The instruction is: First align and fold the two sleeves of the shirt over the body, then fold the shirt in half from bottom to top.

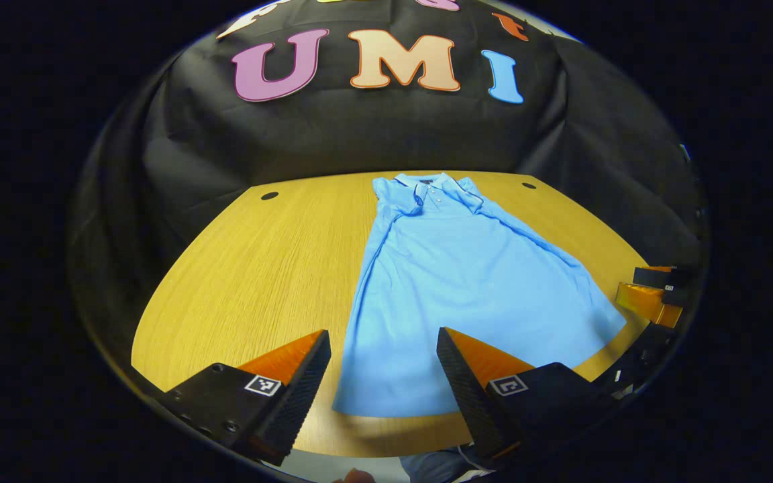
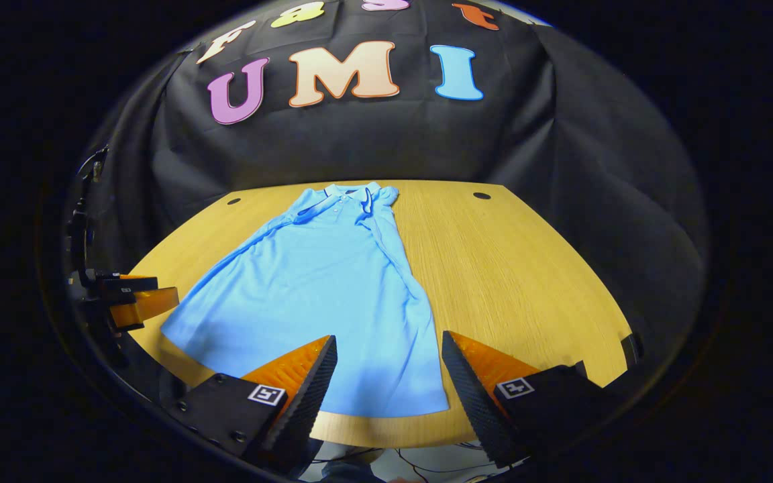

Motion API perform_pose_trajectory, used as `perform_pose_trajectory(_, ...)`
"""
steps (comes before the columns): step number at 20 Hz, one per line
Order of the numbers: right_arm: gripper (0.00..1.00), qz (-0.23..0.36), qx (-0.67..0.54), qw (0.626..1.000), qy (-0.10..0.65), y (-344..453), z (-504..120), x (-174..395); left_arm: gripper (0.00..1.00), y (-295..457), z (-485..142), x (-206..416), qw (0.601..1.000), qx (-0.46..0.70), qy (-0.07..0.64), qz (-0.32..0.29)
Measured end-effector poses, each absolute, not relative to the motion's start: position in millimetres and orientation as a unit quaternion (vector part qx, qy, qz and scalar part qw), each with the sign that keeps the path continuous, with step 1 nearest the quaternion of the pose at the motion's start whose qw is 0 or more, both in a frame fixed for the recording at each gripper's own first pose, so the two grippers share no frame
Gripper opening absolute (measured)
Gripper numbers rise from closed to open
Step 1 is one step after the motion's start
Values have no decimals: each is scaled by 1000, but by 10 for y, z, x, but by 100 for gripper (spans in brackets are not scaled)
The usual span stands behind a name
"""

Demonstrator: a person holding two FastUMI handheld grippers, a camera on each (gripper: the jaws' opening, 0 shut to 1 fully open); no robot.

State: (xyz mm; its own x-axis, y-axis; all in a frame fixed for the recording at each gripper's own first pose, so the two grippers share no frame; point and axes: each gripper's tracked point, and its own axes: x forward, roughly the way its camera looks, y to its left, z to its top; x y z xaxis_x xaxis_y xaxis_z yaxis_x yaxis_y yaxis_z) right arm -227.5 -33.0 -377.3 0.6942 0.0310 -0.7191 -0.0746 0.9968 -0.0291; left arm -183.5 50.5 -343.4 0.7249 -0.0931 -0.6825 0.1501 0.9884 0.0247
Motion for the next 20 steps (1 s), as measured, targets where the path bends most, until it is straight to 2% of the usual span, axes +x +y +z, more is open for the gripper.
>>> perform_pose_trajectory(5,98,19,-22,909,415,-364,-4032,-2400,96,604,-3749,-2094,915,46,397,-56)
perform_pose_trajectory(6,94,19,-23,908,419,-358,-4070,-2417,96,610,-3817,-2144,912,45,404,-55)
perform_pose_trajectory(7,94,20,-24,905,423,-355,-4112,-2438,96,607,-3873,-2200,908,46,413,-54)
perform_pose_trajectory(8,98,20,-26,903,428,-361,-4161,-2454,96,610,-3890,-2212,908,47,414,-53)
perform_pose_trajectory(9,94,21,-28,901,433,-367,-4193,-2473,96,589,-3861,-2161,913,47,403,-53)
perform_pose_trajectory(10,94,19,-29,898,439,-385,-4229,-2499,96,591,-3900,-2194,908,50,413,-53)
perform_pose_trajectory(11,98,16,-31,893,449,-404,-4276,-2545,96,590,-3890,-2179,911,49,407,-52)
perform_pose_trajectory(14,99,7,-26,890,455,-424,-4296,-2600,98,541,-3902,-2201,912,46,404,-58)
perform_pose_trajectory(15,94,8,-28,886,463,-429,-4305,-2650,96,509,-3896,-2222,911,44,404,-63)
perform_pose_trajectory(17,95,13,-24,886,463,-396,-4335,-2643,89,407,-3911,-2216,914,38,397,-72)
perform_pose_trajectory(18,92,18,-21,887,461,-364,-4295,-2649,76,382,-3909,-2214,916,40,393,-74)
perform_pose_trajectory(19,87,26,-21,885,464,-327,-4331,-2632,71,331,-3919,-2221,915,37,395,-77)
perform_pose_trajectory(20,71,32,-19,885,464,-277,-4339,-2626,54,295,-3929,-2217,916,35,393,-76)
